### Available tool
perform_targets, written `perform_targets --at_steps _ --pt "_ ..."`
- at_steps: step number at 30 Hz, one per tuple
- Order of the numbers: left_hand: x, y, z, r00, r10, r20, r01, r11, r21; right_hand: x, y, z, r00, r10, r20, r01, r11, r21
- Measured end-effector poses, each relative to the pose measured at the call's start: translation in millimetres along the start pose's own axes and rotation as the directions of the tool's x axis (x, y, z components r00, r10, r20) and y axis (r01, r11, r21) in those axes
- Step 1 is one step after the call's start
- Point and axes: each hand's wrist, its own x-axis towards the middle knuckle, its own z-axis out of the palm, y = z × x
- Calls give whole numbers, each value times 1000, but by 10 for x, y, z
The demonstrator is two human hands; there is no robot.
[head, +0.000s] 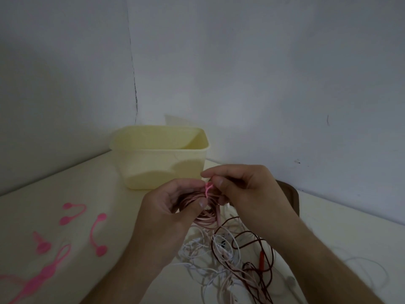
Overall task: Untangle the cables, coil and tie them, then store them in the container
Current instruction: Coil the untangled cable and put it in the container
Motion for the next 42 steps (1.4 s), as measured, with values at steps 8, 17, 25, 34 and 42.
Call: perform_targets --at_steps 8,17,25,34,42 --pt "-7 35 16 1000 -23 -17 22 997 -77 12 14 66 998 -50 -46 46 996 -83" --pt "-5 39 7 1000 -9 -19 8 997 -78 11 28 85 997 -18 -78 18 1000 2" --pt "-21 21 9 998 54 -8 -54 998 11 -1 17 108 989 -9 -145 12 1000 17" --pt "20 -12 1 995 78 -63 -74 996 55 3 52 86 997 -10 -74 3 996 -86" --pt "1 -1 -4 998 63 -11 -63 997 41 23 65 60 997 -52 -58 48 996 -70"
